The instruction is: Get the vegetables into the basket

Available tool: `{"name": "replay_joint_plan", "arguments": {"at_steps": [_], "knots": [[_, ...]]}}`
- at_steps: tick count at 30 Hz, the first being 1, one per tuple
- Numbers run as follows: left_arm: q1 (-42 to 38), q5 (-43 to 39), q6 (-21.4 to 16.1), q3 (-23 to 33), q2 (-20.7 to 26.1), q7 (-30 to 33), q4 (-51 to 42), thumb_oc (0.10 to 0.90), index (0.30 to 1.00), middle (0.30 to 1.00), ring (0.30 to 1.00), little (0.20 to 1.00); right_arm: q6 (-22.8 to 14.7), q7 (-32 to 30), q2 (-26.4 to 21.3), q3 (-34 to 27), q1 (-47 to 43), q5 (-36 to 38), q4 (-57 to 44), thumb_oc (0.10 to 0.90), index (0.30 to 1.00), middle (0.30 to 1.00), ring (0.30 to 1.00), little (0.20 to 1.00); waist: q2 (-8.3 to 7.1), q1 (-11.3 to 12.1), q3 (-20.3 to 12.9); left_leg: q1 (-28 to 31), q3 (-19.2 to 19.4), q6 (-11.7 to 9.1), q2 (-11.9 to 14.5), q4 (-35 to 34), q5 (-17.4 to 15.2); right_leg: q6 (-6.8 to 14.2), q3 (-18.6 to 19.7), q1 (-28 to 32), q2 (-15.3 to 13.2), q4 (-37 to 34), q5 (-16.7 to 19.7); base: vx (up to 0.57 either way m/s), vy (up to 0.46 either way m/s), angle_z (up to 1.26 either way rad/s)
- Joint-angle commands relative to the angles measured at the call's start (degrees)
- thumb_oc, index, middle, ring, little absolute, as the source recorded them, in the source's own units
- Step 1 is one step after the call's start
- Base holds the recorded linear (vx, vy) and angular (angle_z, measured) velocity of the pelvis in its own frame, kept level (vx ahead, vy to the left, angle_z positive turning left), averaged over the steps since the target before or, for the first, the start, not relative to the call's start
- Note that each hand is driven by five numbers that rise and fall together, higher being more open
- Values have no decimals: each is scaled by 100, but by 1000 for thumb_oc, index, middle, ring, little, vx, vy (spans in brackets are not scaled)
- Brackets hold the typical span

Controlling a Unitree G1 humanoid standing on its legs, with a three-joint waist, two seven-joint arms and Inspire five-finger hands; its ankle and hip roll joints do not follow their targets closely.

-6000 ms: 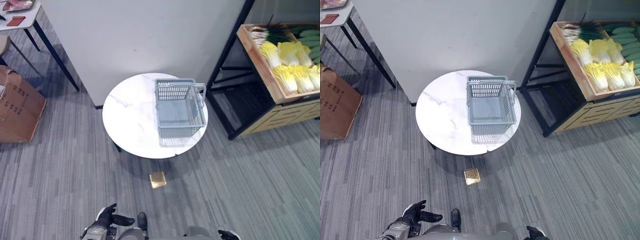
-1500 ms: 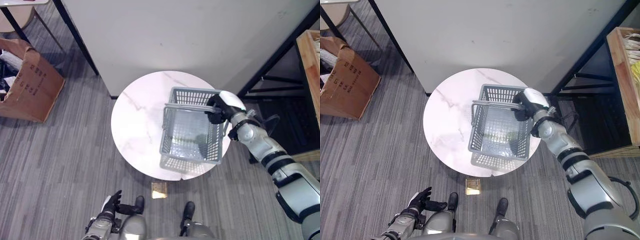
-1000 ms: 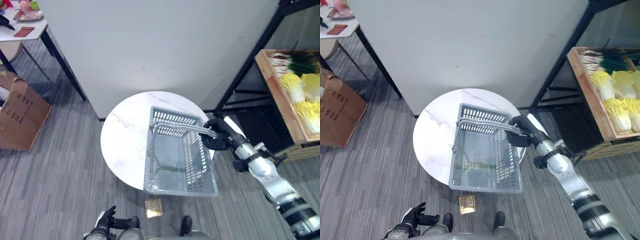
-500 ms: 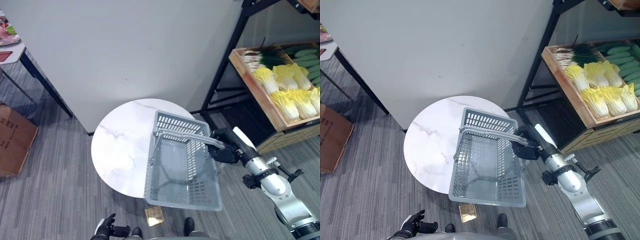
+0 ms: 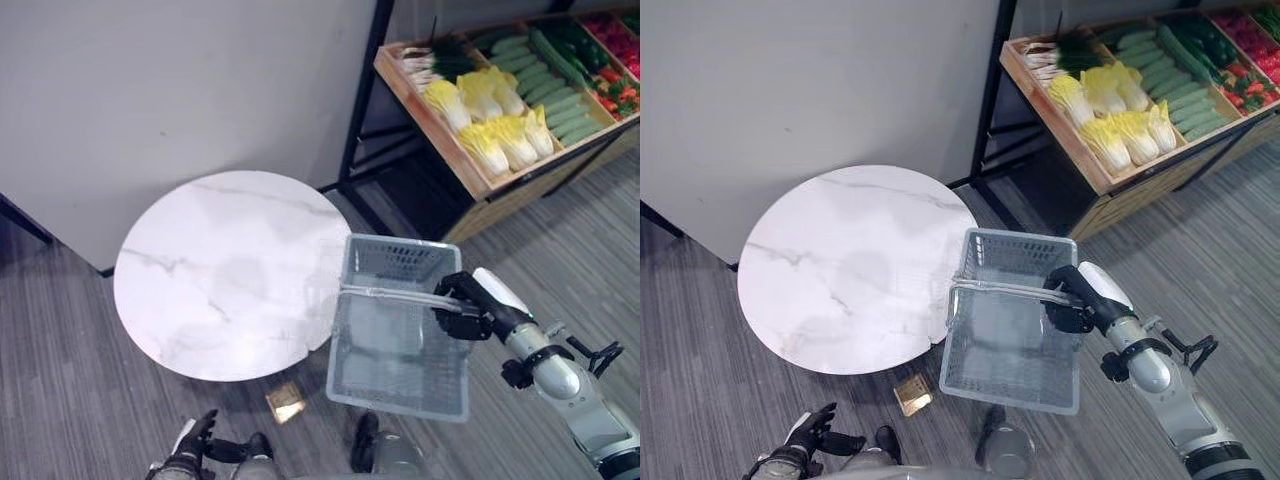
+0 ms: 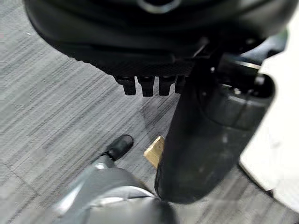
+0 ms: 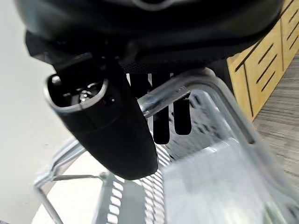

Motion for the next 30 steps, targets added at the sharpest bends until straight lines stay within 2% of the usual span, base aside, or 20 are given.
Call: {"name": "replay_joint_plan", "arguments": {"at_steps": [1,6,10,14,15,16,18,19,20,21,23,30], "knots": [[16,305,-33,152,-94,-13,251,900,1000,1000,1000,1000,-596,-549,-93,-635,-811,319,-780,400,300,300,300,300,-112,82,-260,-256,-335,175,-249,314,-221,202,135,342,-280,-221,783,31,-133,-55],[37,352,-22,166,-277,-75,287,900,1000,1000,1000,1000,-605,-410,-184,-781,-517,378,-948,400,300,300,300,300,-42,-45,-297,-185,-217,15,-130,209,-58,142,116,526,-66,-699,718,26,-132,-22],[-13,353,-24,137,-351,-72,218,900,1000,1000,1000,1000,-613,-400,-303,-858,-445,349,-1063,400,300,300,300,300,64,-147,-237,-152,-192,-108,23,176,78,74,197,505,70,-701,647,-8,-157,-13],[-60,408,-9,117,-403,-41,181,900,1000,1000,1000,1000,-641,-343,-383,-939,-354,419,-1162,400,300,300,300,300,205,-241,-172,-145,-211,-264,247,313,187,-85,329,516,269,-663,509,-19,-220,-12],[-92,454,-13,113,-418,-17,147,900,1000,1000,1000,1000,-673,-370,-413,-1006,-307,440,-1181,400,300,300,300,300,231,-265,-145,-243,-241,-366,369,546,222,-153,337,586,357,-772,468,-42,-258,-17],[-109,454,-16,126,-423,-7,127,900,1000,1000,1000,1000,-679,-382,-444,-1025,-307,434,-1184,400,300,300,300,300,237,-266,-114,-346,-315,-418,430,806,212,-196,362,621,409,-829,457,-32,-246,-13],[-114,377,-27,196,-442,41,90,900,1000,1000,1000,1000,-685,-408,-469,-992,-371,427,-1115,400,300,300,300,300,245,-204,-48,-512,-765,-479,363,1046,335,-242,505,650,467,-964,476,-16,-83,-15],[-101,190,-55,246,-508,114,28,900,1000,1000,1000,1000,-703,-453,-501,-806,-668,473,-946,400,300,300,300,300,206,-2,40,-768,-1919,-353,-116,930,135,-241,770,608,457,-960,484,-18,-38,-38],[-83,118,-71,264,-519,124,8,900,1000,1000,1000,1000,-709,-465,-499,-691,-825,502,-880,400,300,300,300,300,191,95,66,-846,-2406,-303,-295,775,72,-241,958,530,492,-918,508,-13,-35,-60],[-86,118,-71,268,-518,124,8,900,1000,1000,1000,1000,-710,-466,-498,-684,-836,501,-874,400,300,300,300,300,185,85,56,-862,-2410,-299,-303,765,92,-240,954,512,485,-918,516,13,-28,-87],[-50,105,-89,261,-545,145,19,900,1000,1000,1000,1000,-714,-441,-465,-617,-928,586,-798,400,300,300,300,300,191,138,60,-979,-2784,-285,-369,533,229,-243,1210,449,562,-865,559,51,4,-100],[-39,212,-93,257,-556,64,134,900,1000,1000,1000,1000,-672,-340,-310,-741,-670,631,-827,400,300,300,300,300,222,31,-10,-590,-2450,-129,-412,130,198,-165,1430,479,509,-843,518,50,111,-47]]}}
